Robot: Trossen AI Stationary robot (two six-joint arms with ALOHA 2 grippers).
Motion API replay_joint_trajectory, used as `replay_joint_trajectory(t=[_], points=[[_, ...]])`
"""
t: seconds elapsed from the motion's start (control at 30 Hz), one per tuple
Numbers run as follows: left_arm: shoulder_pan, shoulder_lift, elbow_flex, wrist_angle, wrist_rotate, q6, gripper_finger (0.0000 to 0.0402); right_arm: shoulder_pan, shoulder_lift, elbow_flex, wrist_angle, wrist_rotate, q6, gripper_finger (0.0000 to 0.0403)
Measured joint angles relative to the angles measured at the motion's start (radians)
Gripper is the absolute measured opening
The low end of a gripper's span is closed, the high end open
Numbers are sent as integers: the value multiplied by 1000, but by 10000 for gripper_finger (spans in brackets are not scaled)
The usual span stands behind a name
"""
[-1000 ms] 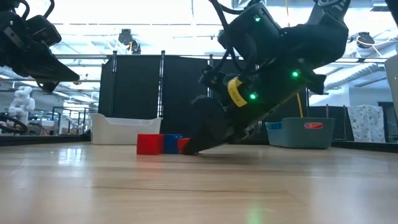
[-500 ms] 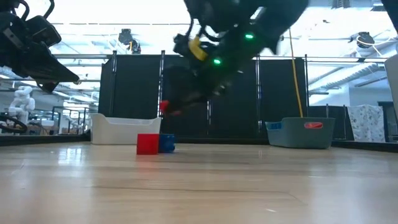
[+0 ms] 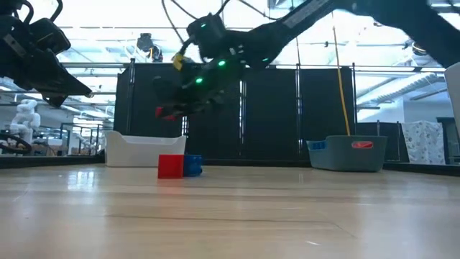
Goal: Sort blocks by size
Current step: Put the small 4 stud red game piece into the white bin, then put the small 4 stud blue game piece into the white bin
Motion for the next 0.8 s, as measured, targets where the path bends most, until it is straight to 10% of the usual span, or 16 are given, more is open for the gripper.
replay_joint_trajectory(t=[0.37,0.63,0.8], points=[[0,0,0,-1,0,-2,2,-92,325,548,-221,-44,13,113],[0,0,0,-2,5,-3,2,-91,363,683,-380,74,12,283],[0,0,0,-3,6,-3,2,-82,303,683,-473,55,18,309]])
